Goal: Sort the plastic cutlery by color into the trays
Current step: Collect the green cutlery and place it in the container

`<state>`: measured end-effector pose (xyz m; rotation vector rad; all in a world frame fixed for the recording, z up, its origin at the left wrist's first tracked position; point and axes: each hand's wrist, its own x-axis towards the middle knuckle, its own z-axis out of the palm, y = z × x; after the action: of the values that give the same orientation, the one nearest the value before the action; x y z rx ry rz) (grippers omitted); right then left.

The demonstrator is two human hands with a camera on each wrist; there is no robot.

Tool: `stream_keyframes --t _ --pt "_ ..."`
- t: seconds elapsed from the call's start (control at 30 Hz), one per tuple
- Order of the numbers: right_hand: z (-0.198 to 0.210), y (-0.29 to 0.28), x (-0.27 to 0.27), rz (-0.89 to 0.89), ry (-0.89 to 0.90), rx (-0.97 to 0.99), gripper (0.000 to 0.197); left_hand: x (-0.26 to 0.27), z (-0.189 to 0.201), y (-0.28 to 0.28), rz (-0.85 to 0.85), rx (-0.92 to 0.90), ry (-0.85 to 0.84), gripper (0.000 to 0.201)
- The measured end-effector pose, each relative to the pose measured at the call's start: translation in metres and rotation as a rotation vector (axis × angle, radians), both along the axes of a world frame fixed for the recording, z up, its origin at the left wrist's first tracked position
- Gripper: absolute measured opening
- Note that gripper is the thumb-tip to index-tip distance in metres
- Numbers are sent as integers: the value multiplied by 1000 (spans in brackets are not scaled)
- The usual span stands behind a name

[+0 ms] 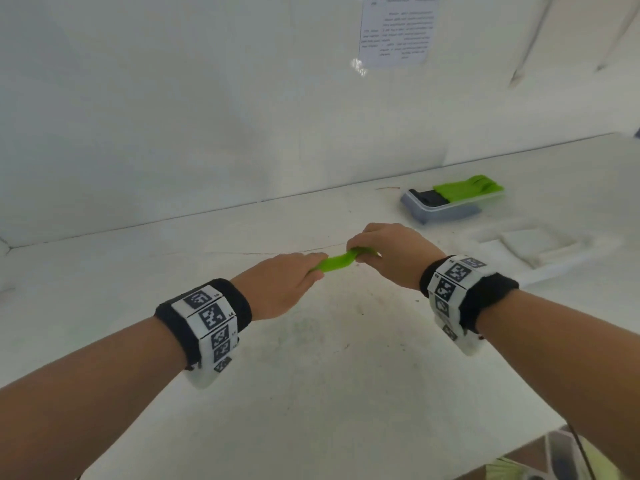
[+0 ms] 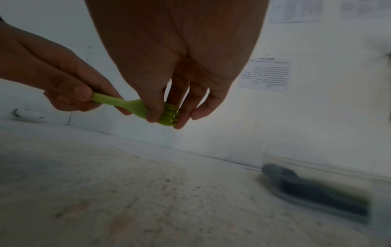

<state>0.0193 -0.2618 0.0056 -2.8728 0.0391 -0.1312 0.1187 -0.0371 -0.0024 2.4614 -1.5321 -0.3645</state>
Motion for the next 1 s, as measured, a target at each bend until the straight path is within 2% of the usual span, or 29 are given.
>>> stream_keyframes --t 0.33,0.6,0.8,0.87,1.0 --pt "2 -124 -32 -4 -83 23 26 -24 22 -127 -5 -6 -23 50" --pt "15 -262 -67 -8 -52 56 33 -72 32 -266 105 -54 10 45" --pt "17 -326 -74 -3 -82 87 35 -89 37 -333 165 -32 -6 48" --pt "16 -339 -72 -9 -88 88 37 -85 36 -345 160 -41 -1 45" --pt "18 -361 -65 -38 -81 91 37 -70 27 -366 149 -82 16 25"
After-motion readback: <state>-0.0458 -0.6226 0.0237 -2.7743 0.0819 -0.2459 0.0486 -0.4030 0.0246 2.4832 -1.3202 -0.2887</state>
